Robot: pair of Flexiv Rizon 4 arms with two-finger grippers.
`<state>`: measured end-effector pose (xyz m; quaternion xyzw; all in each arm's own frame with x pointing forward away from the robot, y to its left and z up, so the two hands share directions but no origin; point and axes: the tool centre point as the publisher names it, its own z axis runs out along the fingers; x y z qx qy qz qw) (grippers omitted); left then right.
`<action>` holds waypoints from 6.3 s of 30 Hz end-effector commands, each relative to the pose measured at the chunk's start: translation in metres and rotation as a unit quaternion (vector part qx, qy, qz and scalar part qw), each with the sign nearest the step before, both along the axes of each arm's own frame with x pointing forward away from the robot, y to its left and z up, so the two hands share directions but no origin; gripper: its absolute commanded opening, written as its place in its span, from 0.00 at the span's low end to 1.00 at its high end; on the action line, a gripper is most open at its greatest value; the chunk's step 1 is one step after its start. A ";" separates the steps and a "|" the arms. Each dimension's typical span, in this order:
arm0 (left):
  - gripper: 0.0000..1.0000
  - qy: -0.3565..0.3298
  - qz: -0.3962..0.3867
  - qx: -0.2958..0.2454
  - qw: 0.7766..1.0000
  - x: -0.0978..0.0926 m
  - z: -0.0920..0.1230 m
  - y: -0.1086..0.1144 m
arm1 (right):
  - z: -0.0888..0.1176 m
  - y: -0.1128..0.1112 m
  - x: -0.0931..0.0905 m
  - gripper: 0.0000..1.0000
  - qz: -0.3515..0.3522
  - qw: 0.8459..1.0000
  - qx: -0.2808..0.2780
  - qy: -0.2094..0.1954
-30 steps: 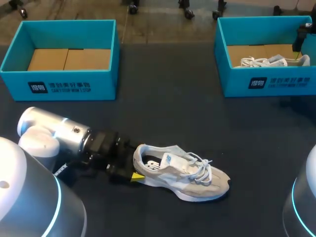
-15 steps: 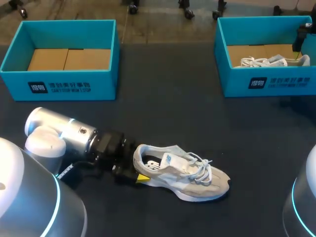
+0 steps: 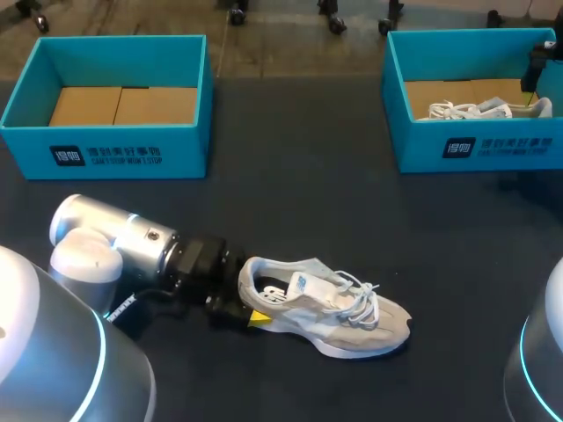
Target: Take the shoe out of the shoebox, open the shoe tongue, remove and reinsert the insole, then place the shoe into the shoebox
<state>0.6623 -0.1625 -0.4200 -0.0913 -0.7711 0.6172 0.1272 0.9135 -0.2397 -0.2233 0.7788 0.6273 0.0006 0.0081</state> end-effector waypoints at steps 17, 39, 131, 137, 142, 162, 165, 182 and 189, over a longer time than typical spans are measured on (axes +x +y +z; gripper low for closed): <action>0.00 0.004 0.006 -0.001 1.000 0.003 -0.004 -0.002 | 0.000 0.000 0.000 1.00 0.000 1.000 0.000 0.000; 0.00 0.004 0.006 -0.001 1.000 0.003 -0.004 -0.002 | -0.005 0.114 -0.066 1.00 -0.077 0.997 0.001 0.014; 0.00 0.000 0.109 0.005 0.994 0.020 -0.006 -0.005 | -0.056 0.366 -0.167 1.00 -0.176 0.984 0.020 0.023; 0.00 0.000 0.109 0.005 0.994 0.020 -0.006 -0.005 | -0.068 0.404 -0.191 1.00 -0.181 0.983 0.023 0.018; 0.00 0.000 0.109 0.005 0.994 0.020 -0.006 -0.005 | -0.071 0.411 -0.195 1.00 -0.189 0.981 0.027 0.023; 0.00 0.000 0.109 0.005 0.994 0.020 -0.006 -0.005 | -0.069 0.446 -0.213 1.00 -0.155 0.988 -0.021 0.019; 0.00 0.000 0.109 0.005 0.994 0.020 -0.006 -0.005 | -0.070 0.451 -0.222 1.00 -0.143 0.989 -0.025 0.013; 0.00 0.000 0.109 0.005 0.994 0.020 -0.006 -0.005 | -0.079 0.461 -0.238 1.00 -0.106 0.993 -0.053 -0.010; 0.00 0.000 0.109 0.005 0.994 0.020 -0.006 -0.005 | -0.090 0.469 -0.241 1.00 -0.112 0.989 -0.091 -0.005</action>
